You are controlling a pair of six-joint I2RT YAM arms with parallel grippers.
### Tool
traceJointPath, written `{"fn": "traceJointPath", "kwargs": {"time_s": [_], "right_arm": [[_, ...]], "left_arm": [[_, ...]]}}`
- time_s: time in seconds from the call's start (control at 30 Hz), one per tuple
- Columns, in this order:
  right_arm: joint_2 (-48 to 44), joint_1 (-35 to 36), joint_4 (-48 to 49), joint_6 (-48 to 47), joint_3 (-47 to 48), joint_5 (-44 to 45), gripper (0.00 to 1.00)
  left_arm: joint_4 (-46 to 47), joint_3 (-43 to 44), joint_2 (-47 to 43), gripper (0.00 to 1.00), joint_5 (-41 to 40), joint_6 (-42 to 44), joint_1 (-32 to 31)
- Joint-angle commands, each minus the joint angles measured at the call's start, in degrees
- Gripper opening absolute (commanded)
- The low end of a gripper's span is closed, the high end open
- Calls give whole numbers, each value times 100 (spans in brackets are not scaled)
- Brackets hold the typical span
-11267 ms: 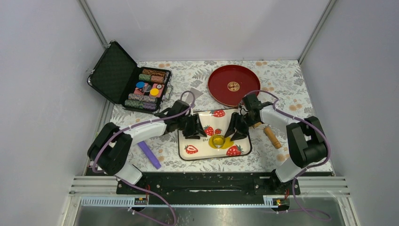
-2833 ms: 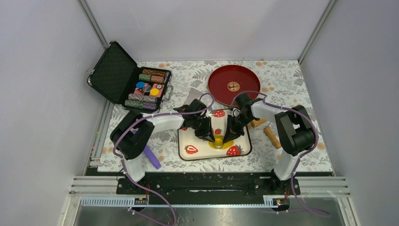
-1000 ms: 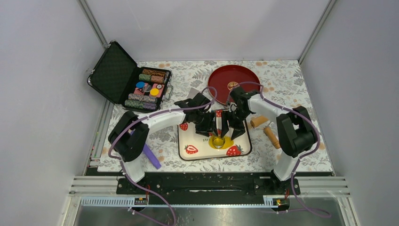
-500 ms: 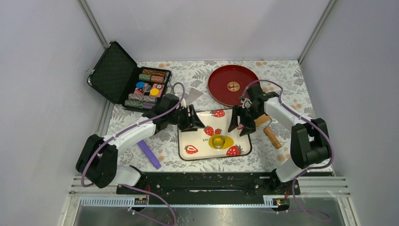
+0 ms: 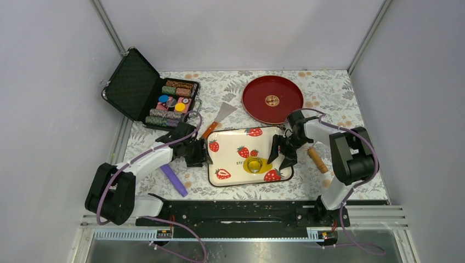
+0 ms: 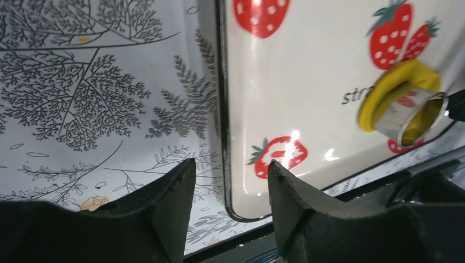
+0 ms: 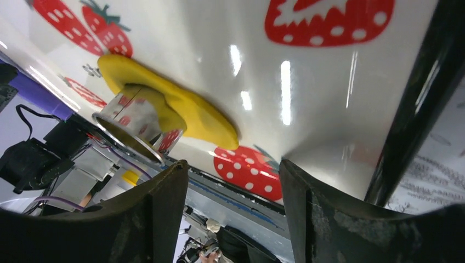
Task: Roll out the dumpling wrappers from the dough
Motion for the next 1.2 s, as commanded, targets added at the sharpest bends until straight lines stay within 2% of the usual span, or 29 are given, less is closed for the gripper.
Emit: {"fn": "traceJointPath", "kwargs": {"time_s": [0.0, 0.27, 0.4, 0.7, 0.77, 0.93, 1.17], "right_arm": [[306, 11, 181, 17, 46, -119, 68], [715, 12, 275, 32, 166, -144, 54], [865, 12, 326, 69, 261, -176, 44], [1062, 101, 350, 95, 443, -224, 38], [1076, 139, 351, 94, 466, -255, 33], [908, 188, 315, 125, 505, -313, 20], [299, 195, -131, 50, 689, -230, 17]], "left_arm": [[129, -146, 239, 50, -167, 163, 37], [984, -486, 733, 42, 382, -143, 59], [1068, -566, 855, 35, 282, -138, 63], [1260, -810, 1184, 18, 134, -191, 59], [1251, -815, 1223, 15, 83, -199, 58], [1289, -844, 1257, 9, 66, -221, 56], [1314, -858, 1285, 4, 74, -209, 60]]}}
